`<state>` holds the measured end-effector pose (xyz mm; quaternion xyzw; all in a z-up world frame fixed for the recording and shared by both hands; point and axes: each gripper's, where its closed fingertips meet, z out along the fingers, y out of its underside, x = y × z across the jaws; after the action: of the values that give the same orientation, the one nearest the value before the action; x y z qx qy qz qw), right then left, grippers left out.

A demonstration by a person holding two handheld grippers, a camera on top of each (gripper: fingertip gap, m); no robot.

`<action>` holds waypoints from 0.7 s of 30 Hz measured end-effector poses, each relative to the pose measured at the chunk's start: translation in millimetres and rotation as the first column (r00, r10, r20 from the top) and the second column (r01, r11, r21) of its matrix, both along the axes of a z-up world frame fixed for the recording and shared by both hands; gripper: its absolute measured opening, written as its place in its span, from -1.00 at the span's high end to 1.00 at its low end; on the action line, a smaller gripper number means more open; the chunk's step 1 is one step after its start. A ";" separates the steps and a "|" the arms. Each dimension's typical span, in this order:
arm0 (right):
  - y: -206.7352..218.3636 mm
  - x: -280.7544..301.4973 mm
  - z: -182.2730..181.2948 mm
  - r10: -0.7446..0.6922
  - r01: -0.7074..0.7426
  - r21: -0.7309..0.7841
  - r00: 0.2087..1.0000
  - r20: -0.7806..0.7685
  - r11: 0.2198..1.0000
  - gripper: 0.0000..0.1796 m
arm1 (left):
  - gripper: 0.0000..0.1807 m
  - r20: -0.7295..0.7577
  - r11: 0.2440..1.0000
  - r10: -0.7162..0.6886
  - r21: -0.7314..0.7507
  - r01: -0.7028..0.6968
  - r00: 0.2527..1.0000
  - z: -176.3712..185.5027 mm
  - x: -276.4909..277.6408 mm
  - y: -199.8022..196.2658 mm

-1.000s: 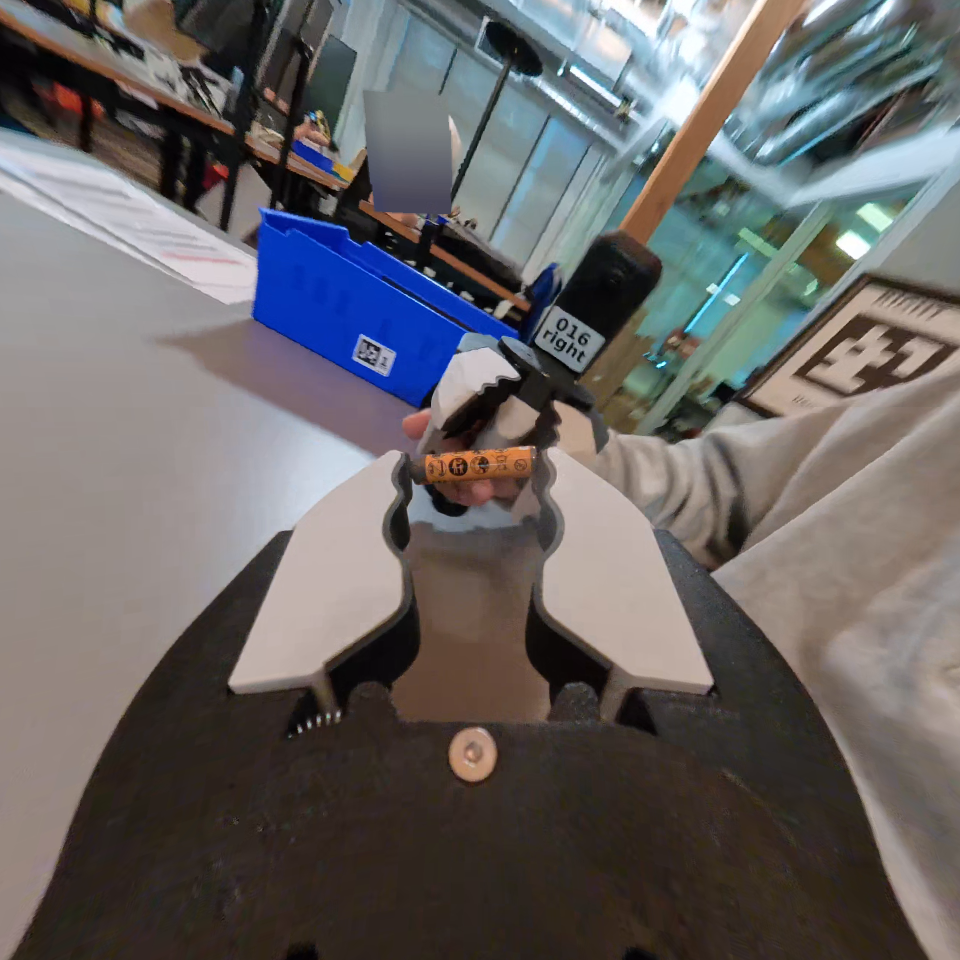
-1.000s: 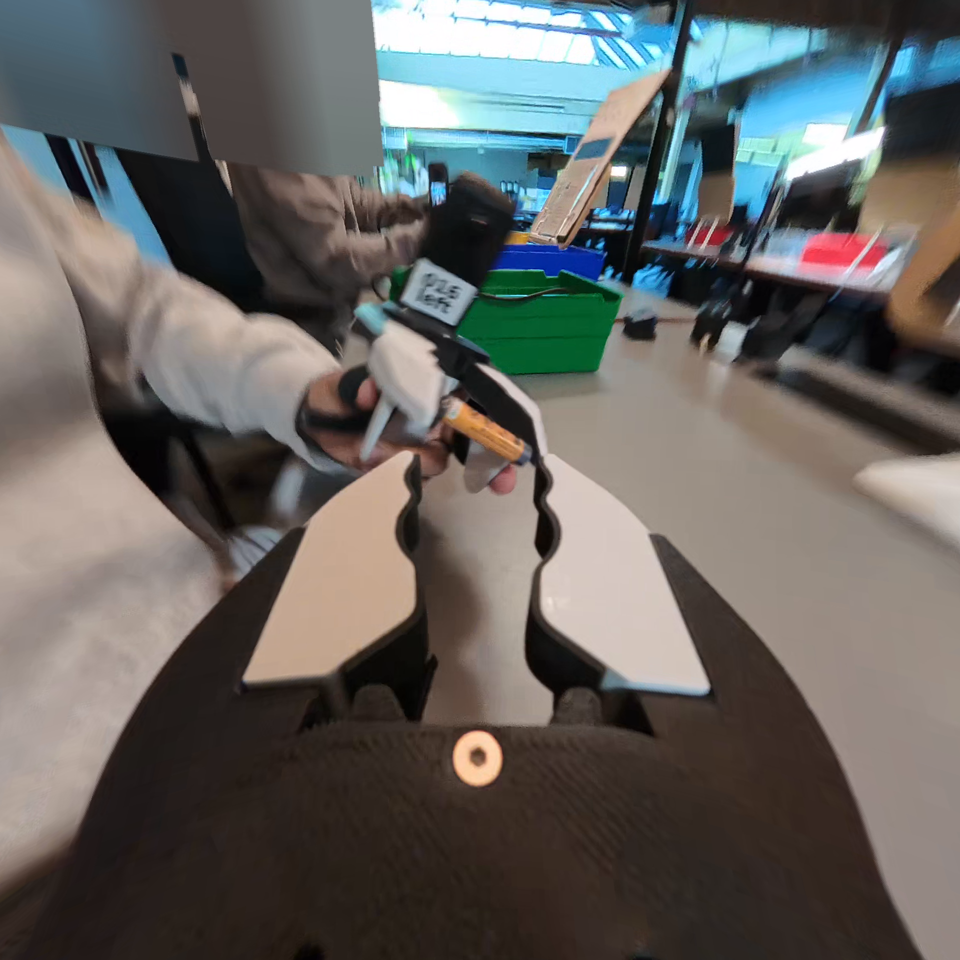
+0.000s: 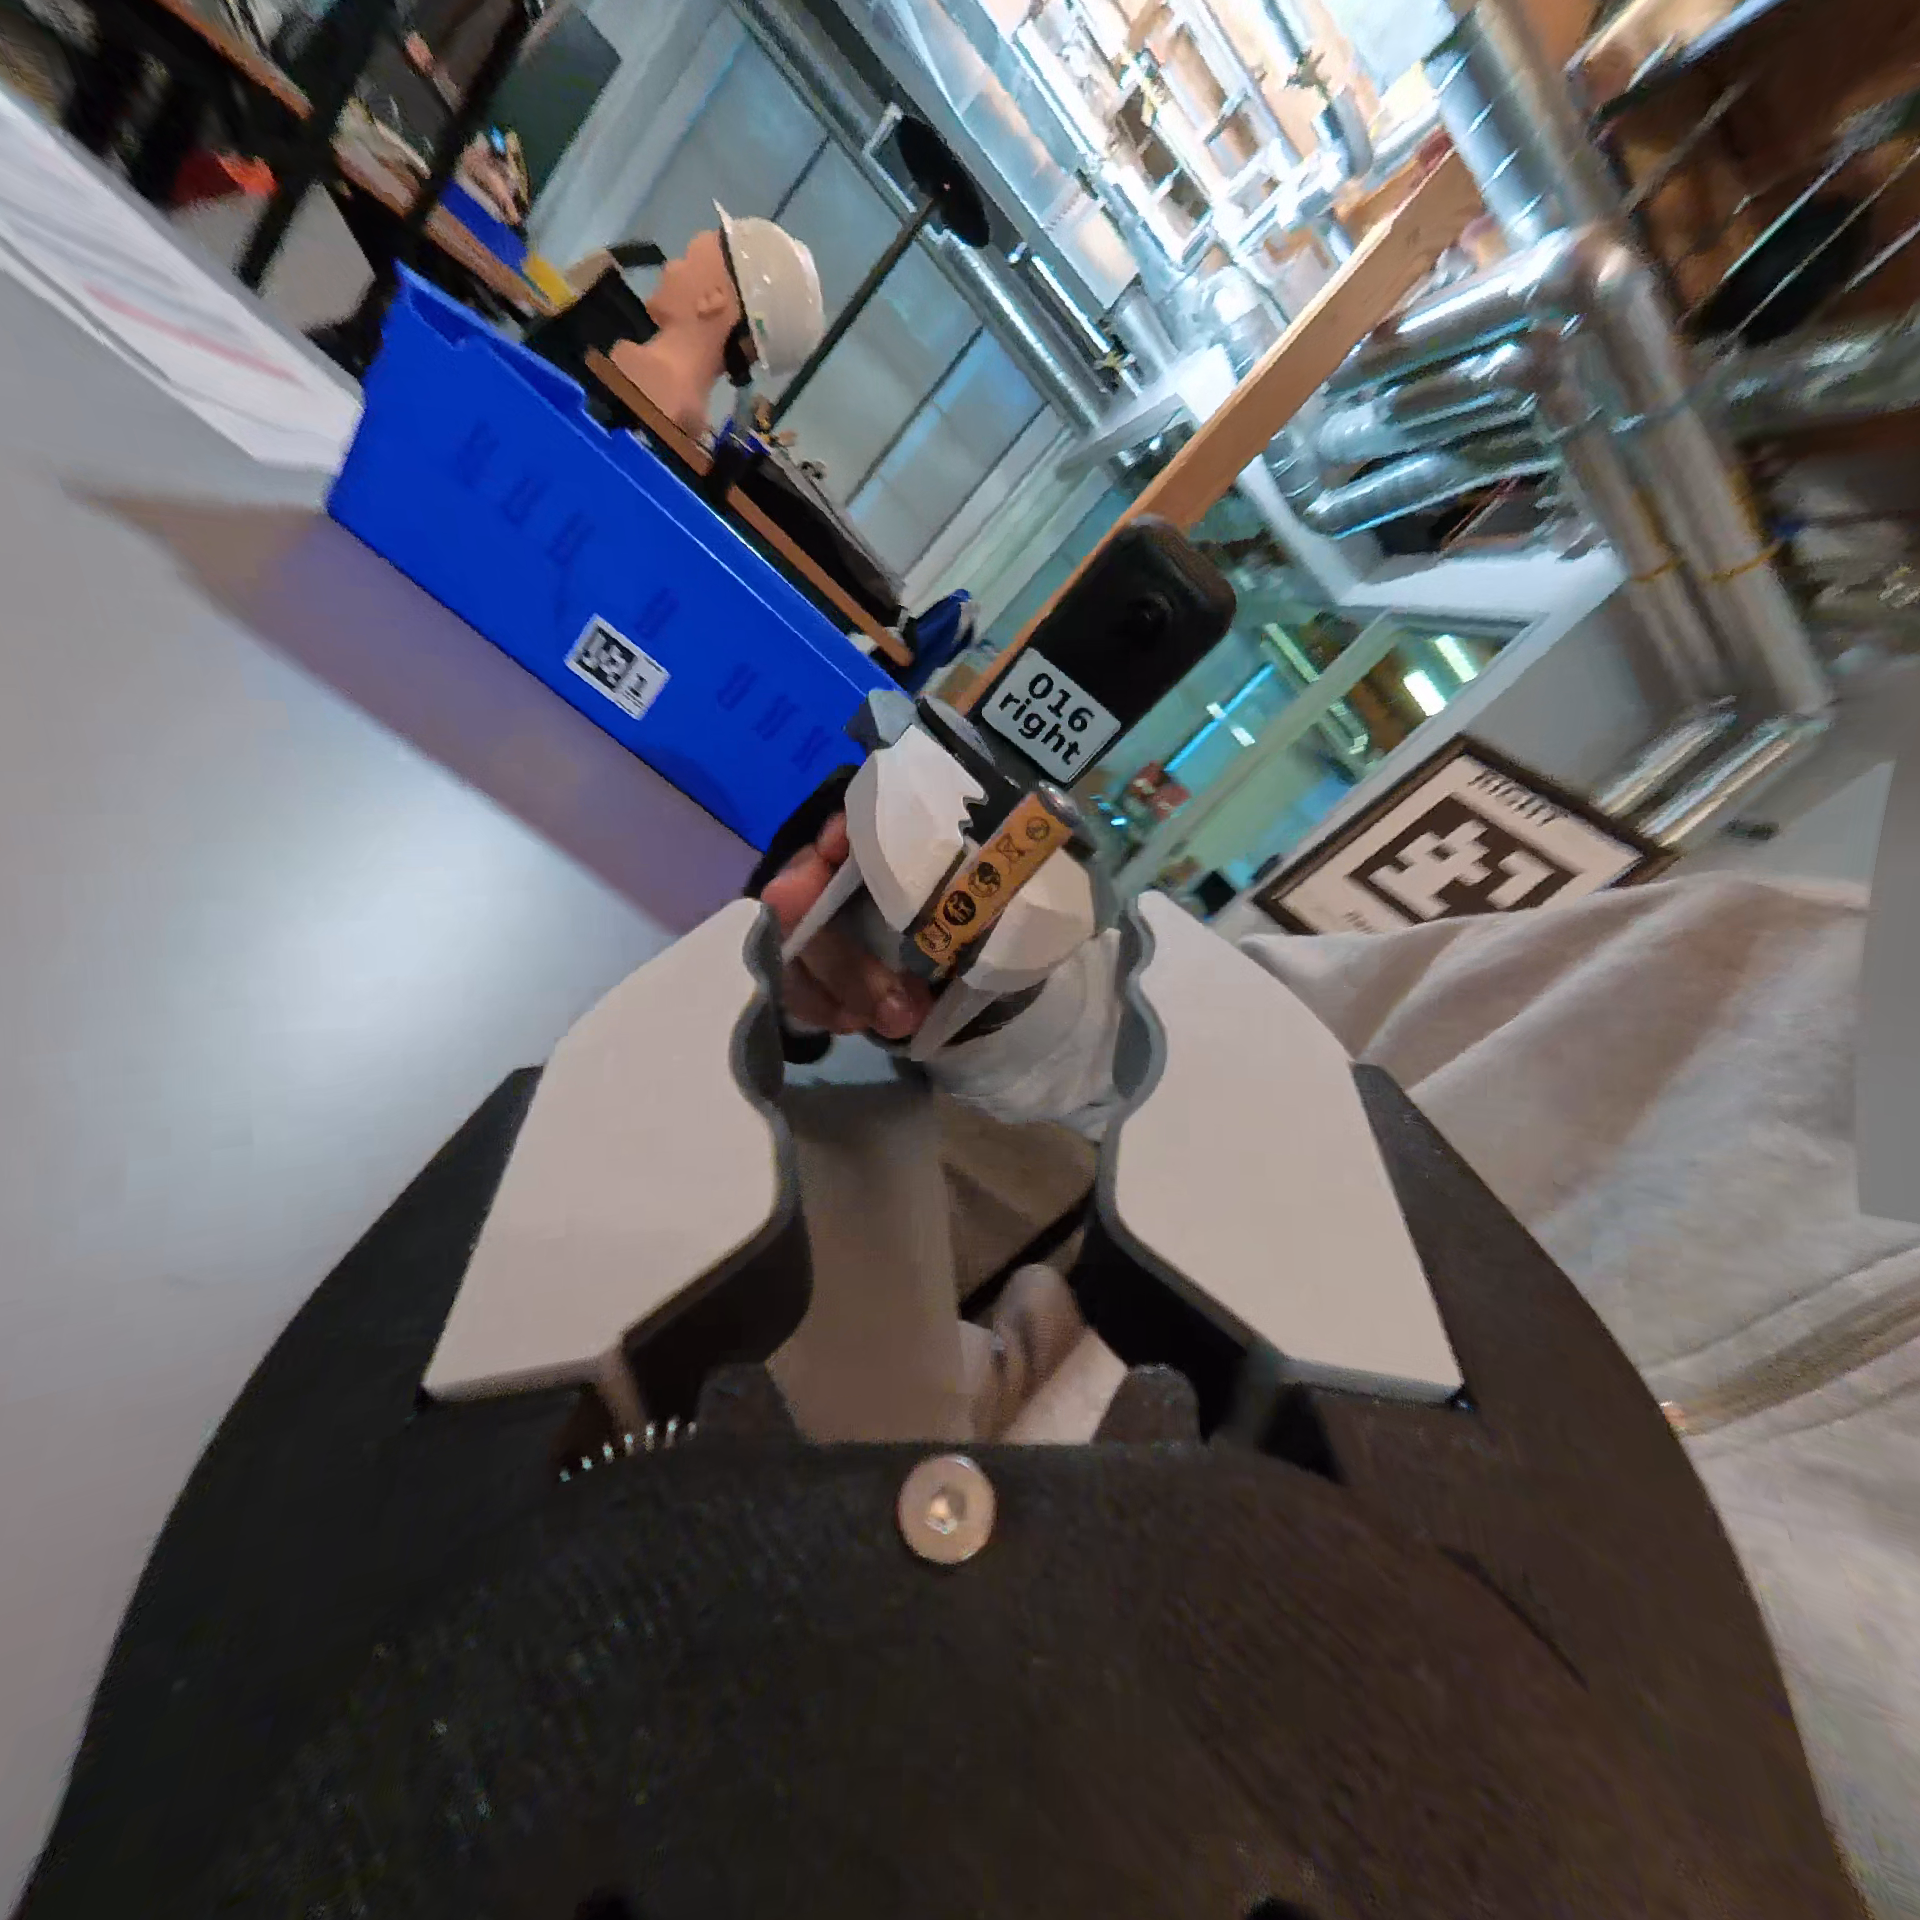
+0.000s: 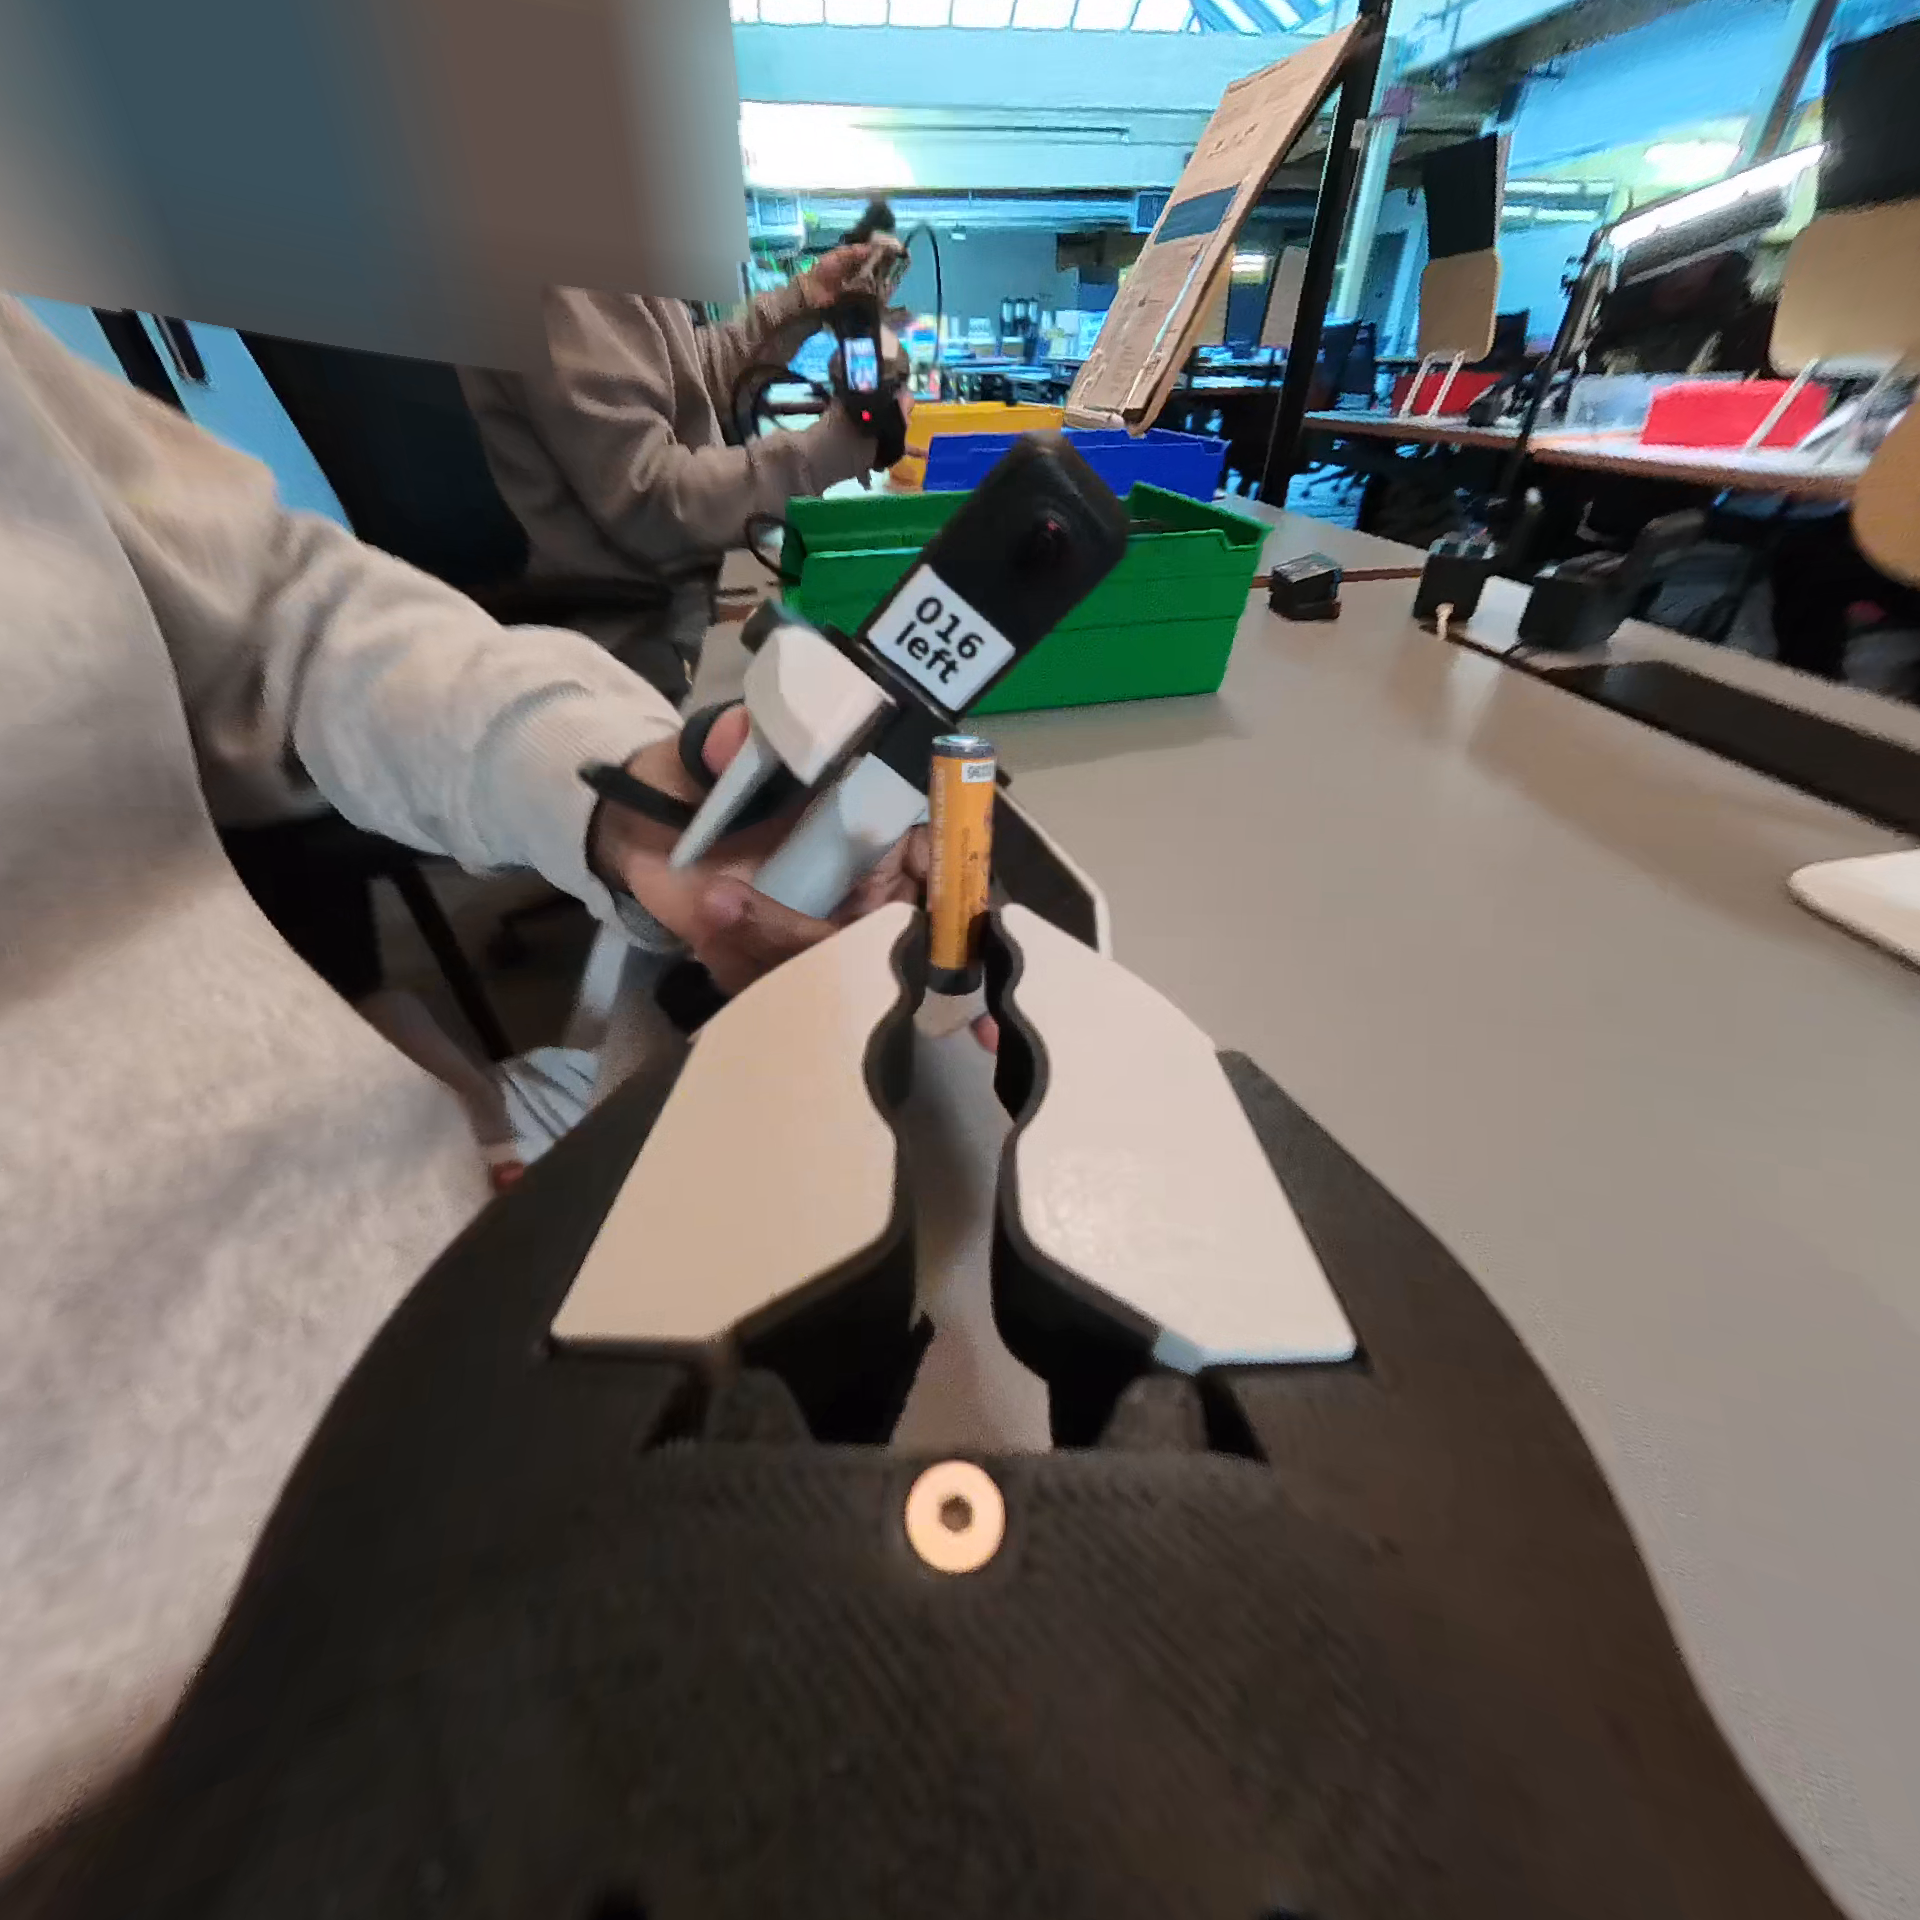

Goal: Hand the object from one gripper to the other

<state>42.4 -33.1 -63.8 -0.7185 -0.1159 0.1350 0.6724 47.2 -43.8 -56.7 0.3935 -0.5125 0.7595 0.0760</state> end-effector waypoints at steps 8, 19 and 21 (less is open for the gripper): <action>0.7 -2.9 -1.8 0.062 -0.078 -0.051 0.964 -0.259 0.996 0.88 | 0.61 0.281 0.953 0.131 0.227 -0.199 0.951 13.1 -1.9 7.3; 6.6 -19.9 -2.9 0.112 -0.134 -0.050 0.944 -0.311 0.990 0.88 | 0.87 0.390 0.921 0.158 0.273 -0.278 0.907 17.3 -4.4 1.5; 7.0 -19.8 -2.5 0.110 -0.131 -0.047 0.945 -0.308 0.990 0.88 | 0.88 0.378 0.927 0.149 0.268 -0.261 0.914 17.6 -4.9 1.6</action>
<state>22.6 -26.2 -66.2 -0.7026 -0.0499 0.2890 0.6483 42.4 -42.3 -39.0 0.3109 -0.5866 0.7303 -0.1609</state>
